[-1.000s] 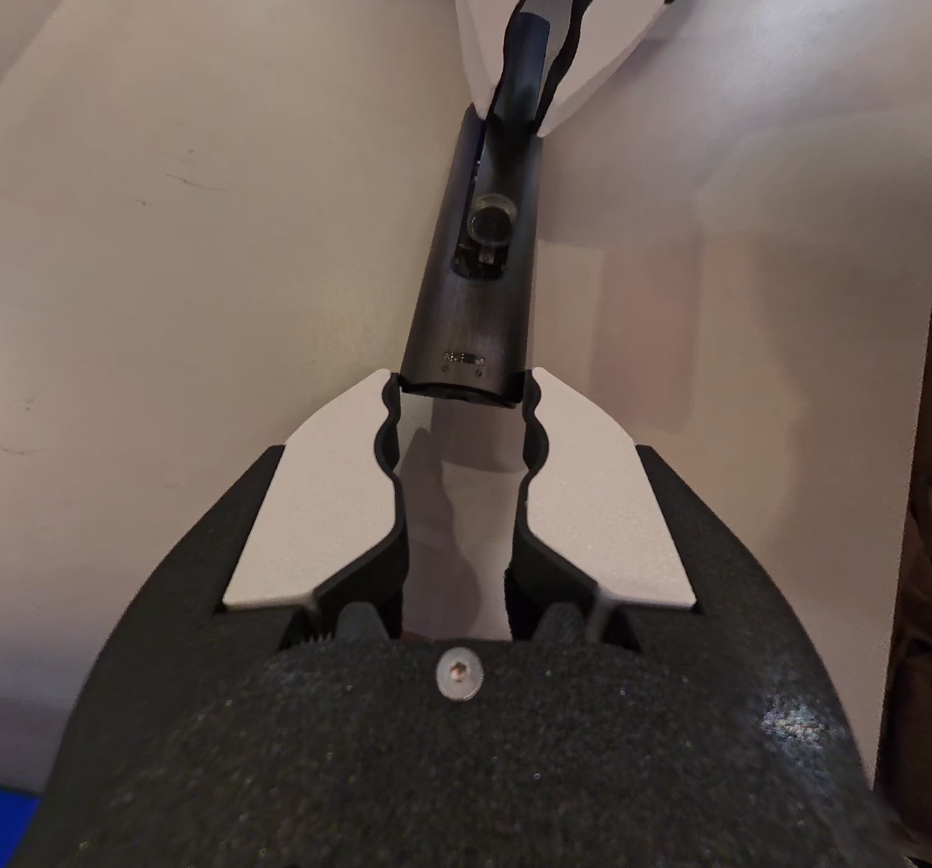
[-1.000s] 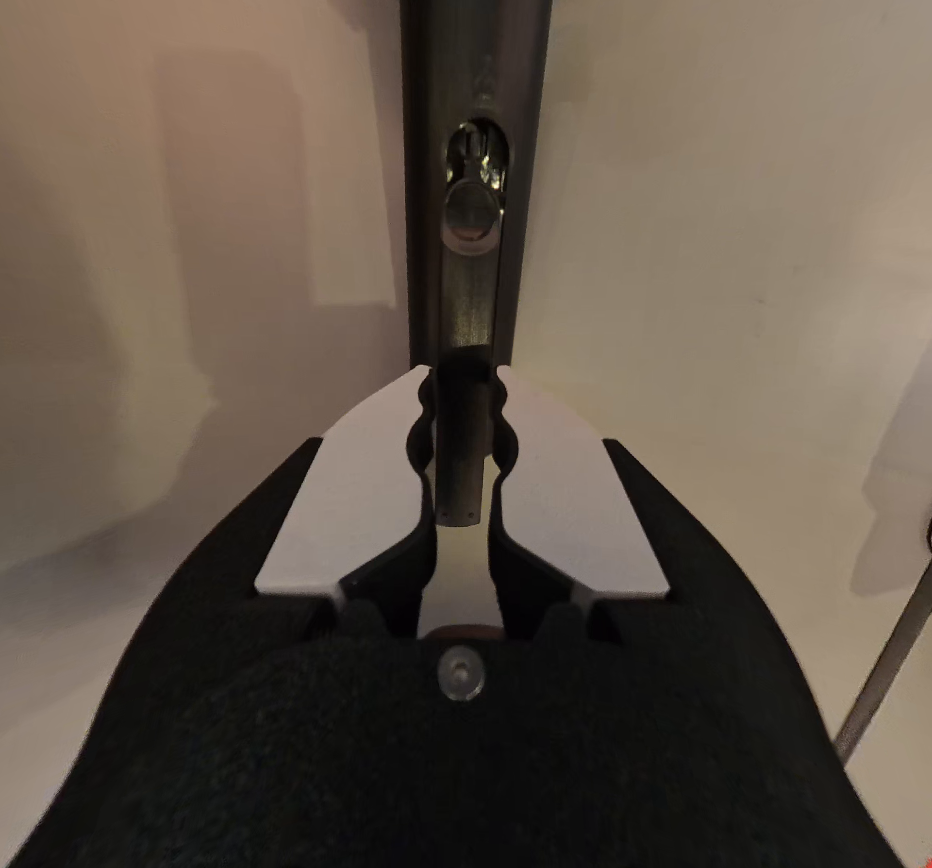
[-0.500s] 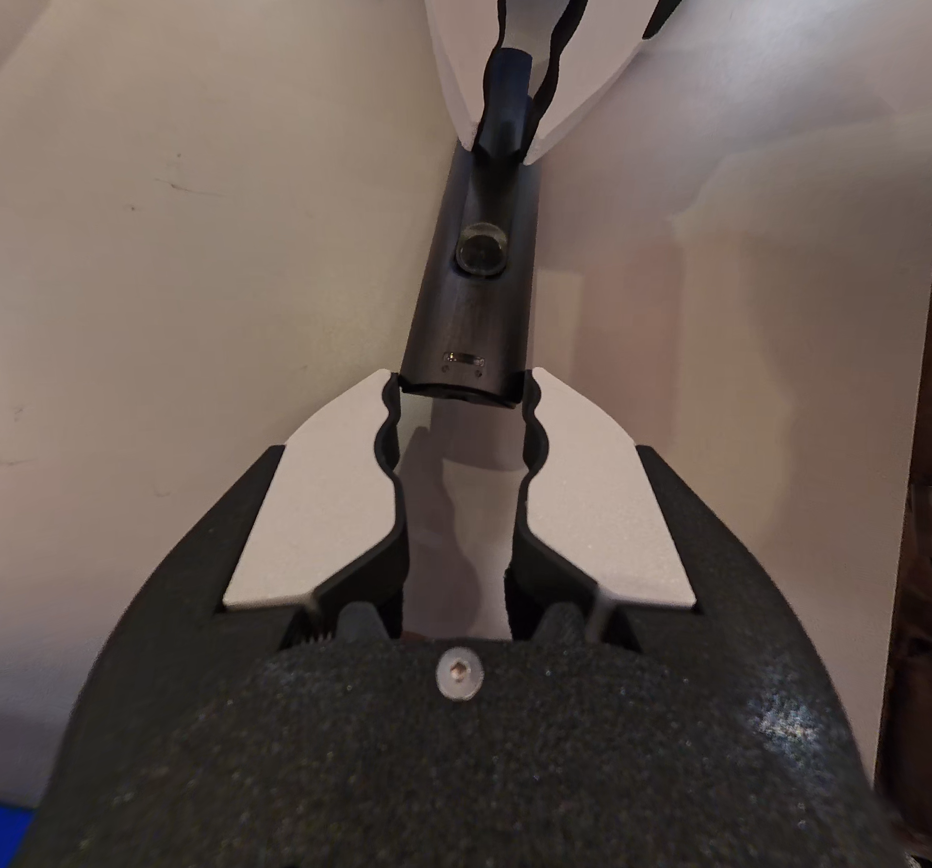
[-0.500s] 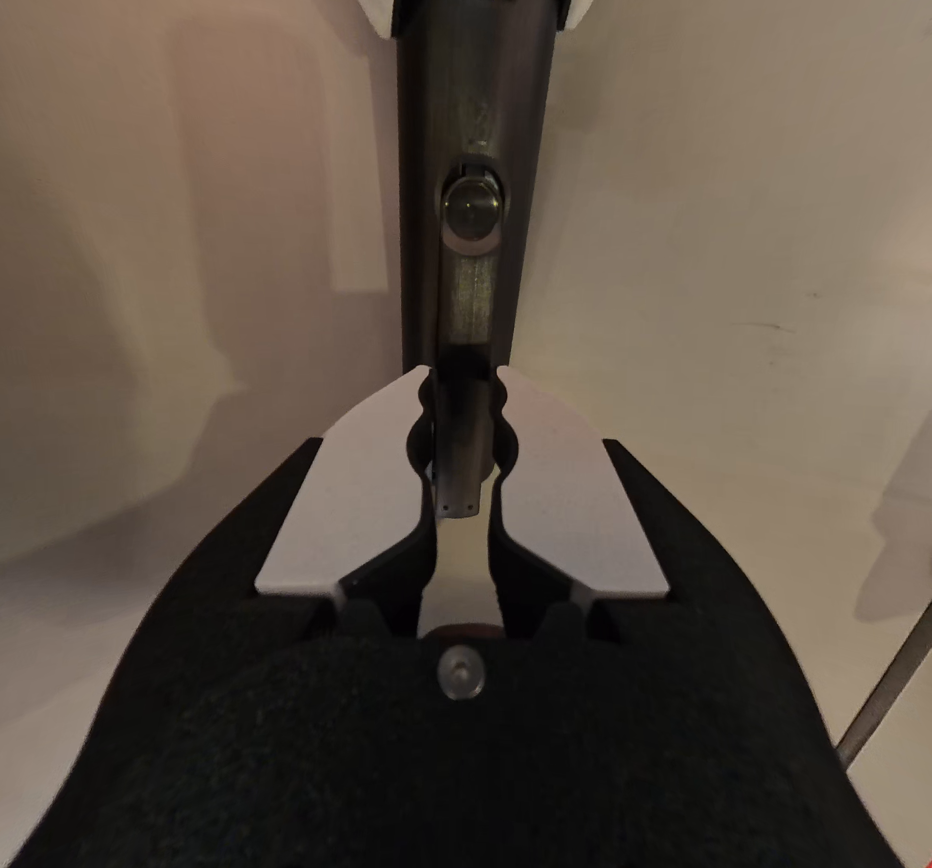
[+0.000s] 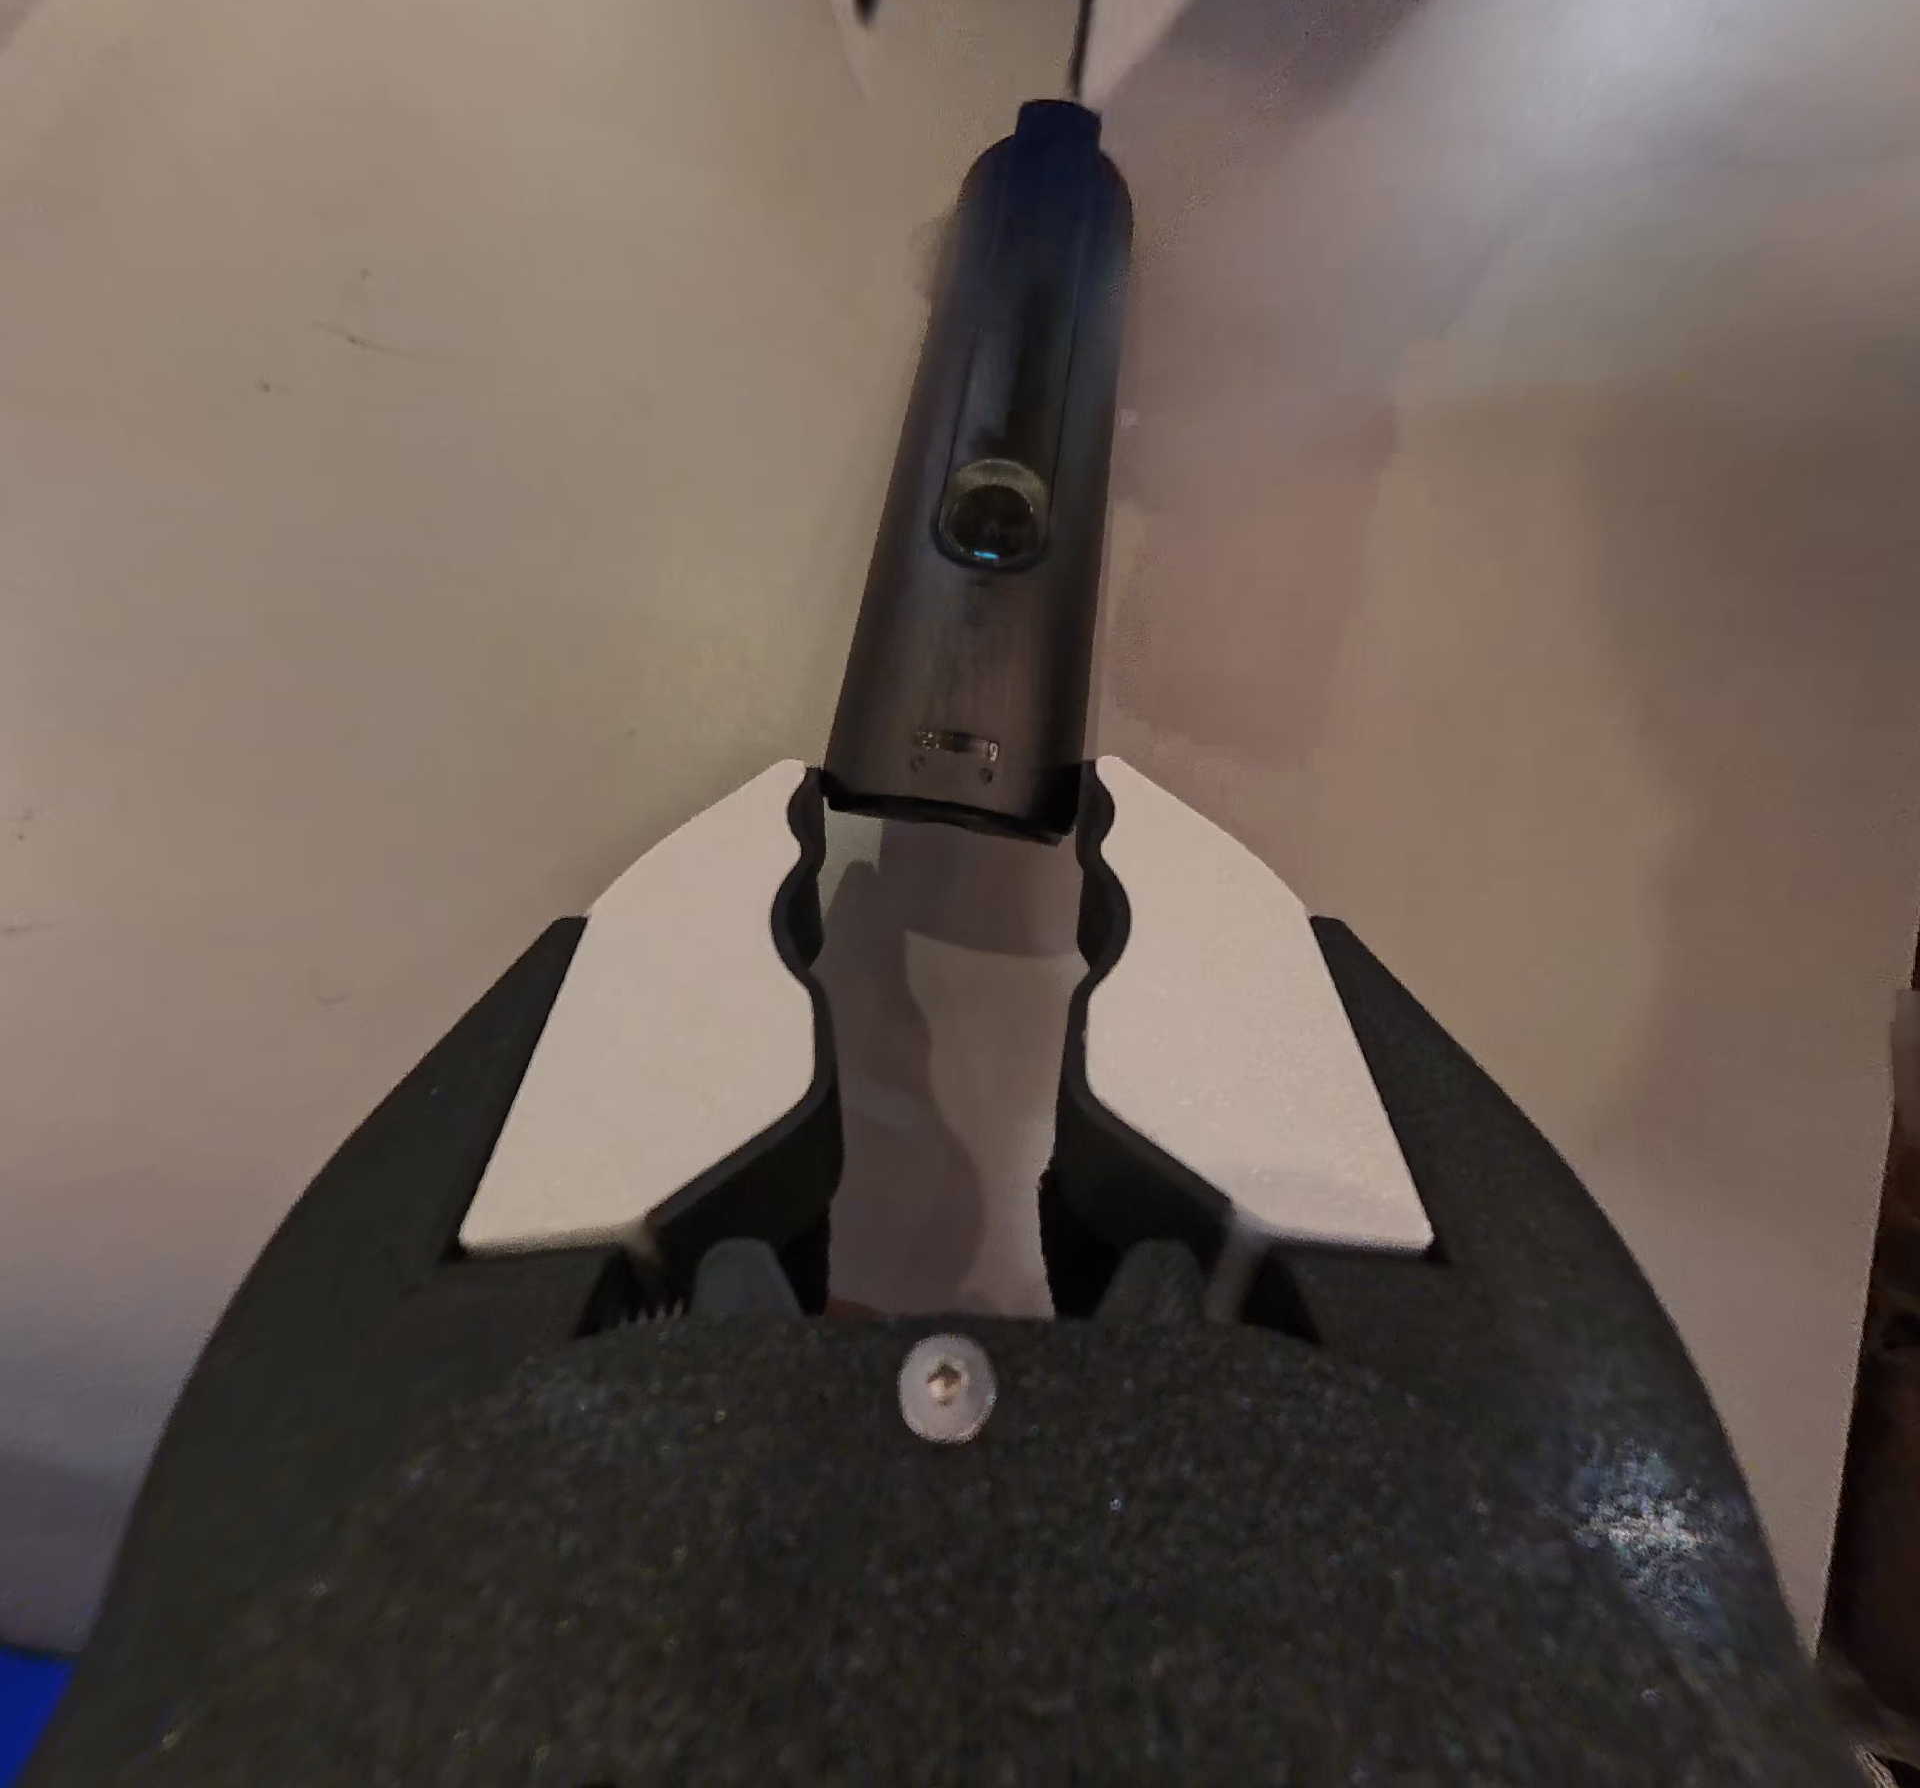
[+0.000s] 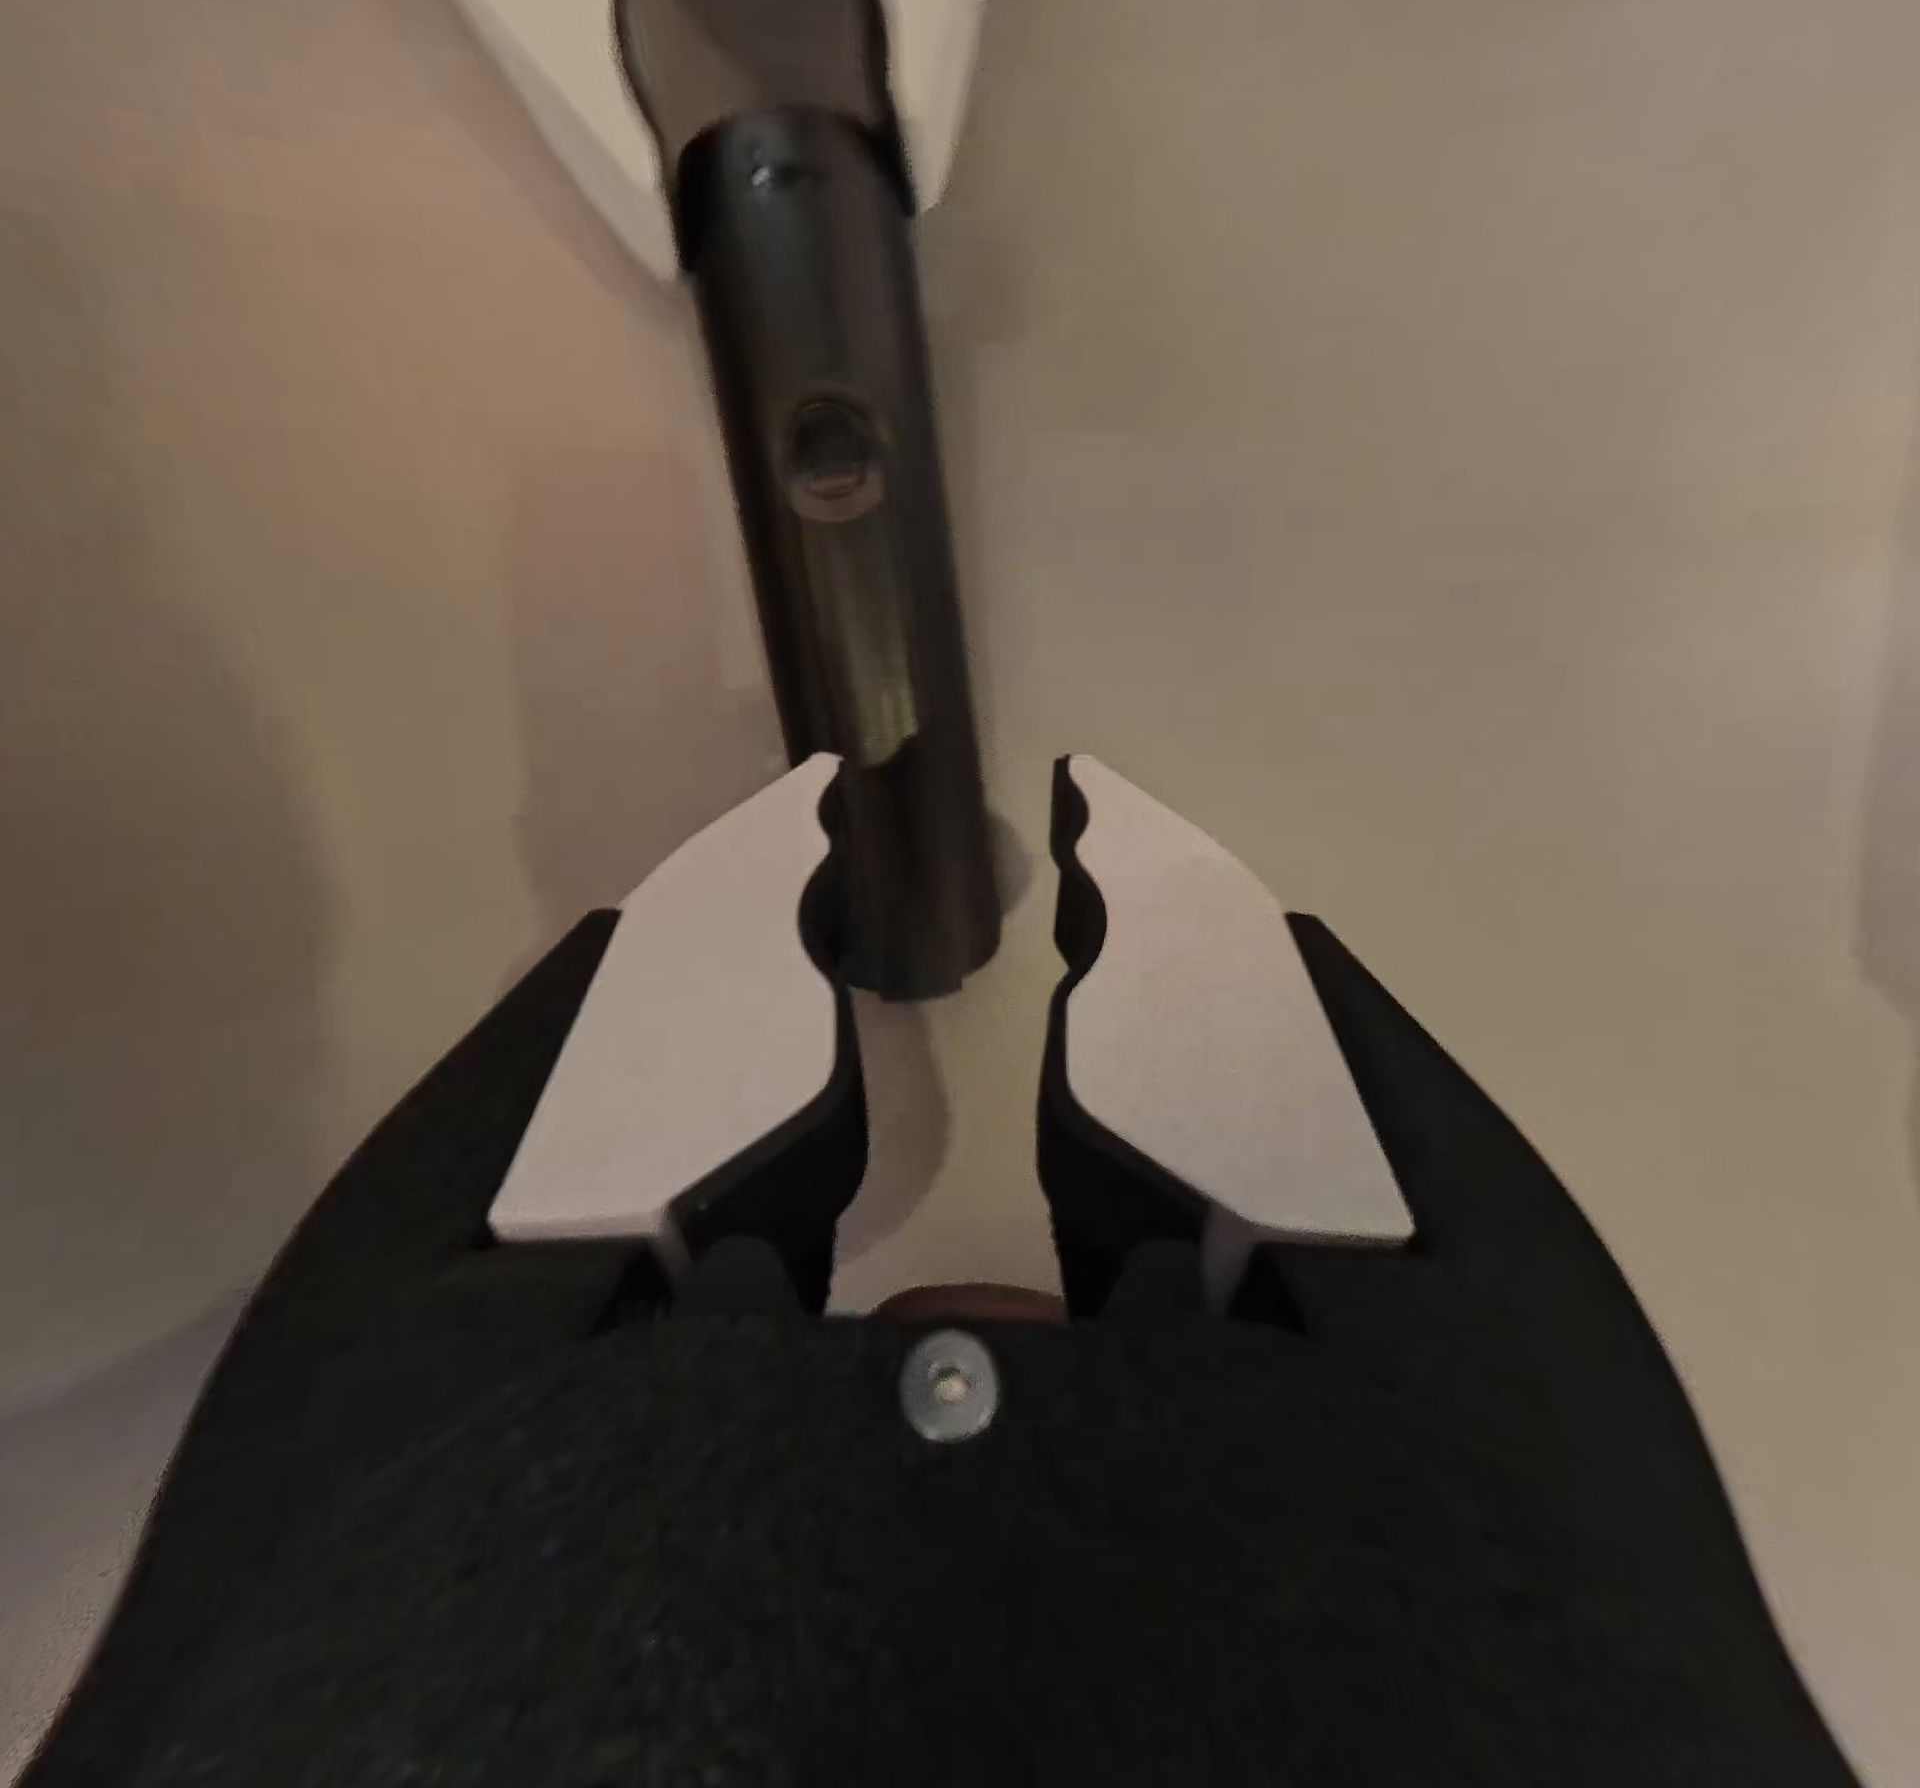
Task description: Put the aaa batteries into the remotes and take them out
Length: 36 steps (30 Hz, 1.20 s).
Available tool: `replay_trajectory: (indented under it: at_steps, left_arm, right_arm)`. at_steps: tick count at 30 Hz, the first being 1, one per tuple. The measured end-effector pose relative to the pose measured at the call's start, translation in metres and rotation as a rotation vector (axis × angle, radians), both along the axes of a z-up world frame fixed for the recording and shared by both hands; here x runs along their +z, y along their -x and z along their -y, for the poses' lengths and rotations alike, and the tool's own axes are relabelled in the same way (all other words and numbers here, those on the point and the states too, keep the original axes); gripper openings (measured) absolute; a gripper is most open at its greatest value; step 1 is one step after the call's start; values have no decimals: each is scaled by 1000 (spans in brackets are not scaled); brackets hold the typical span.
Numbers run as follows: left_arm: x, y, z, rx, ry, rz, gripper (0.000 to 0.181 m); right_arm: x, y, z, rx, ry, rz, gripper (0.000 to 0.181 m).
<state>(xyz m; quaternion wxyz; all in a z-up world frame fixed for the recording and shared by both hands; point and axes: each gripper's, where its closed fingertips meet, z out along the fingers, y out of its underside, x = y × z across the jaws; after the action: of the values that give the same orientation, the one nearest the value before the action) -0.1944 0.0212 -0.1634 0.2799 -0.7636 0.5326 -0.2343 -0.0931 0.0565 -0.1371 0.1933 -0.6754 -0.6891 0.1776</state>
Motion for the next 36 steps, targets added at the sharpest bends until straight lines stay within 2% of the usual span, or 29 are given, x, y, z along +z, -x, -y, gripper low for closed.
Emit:
replay_trajectory:
  at_steps: [3, 6, 9, 13, 23, 30, 33, 36]
  left_arm:
    - [0, 0, 0, 0, 0, 0, 46]
    - [1, 1, -1, 2, -1, 3, 46]
    - [0, 1, -1, 2, 0, 0, 46]
    - [-2, 1, -1, 2, 1, -3, 46]
    - [0, 0, -1, 4, -9, -7, 46]
    - [-1, 1, -1, 3, -6, -12, 46]
    - [0, 0, -1, -1, -6, -9, 46]
    - [-2, 2, -1, 1, -7, -26, 46]
  right_arm:
    - [16, -21, -21, -230, 13, -64, 28]
    - [-9, -62, -27, -485, 12, 80, 22]
    - [-27, -70, -9, -570, 94, 67, 11]
    - [-34, -61, 4, -555, 153, 5, 2]
    - [-41, -42, 6, -507, 139, -19, 0]
    - [-17, -55, -11, -565, 89, -49, 0]
    - [-34, -52, -5, -550, 98, -14, 0]
    - [-60, -57, 2, -532, 71, 96, 0]
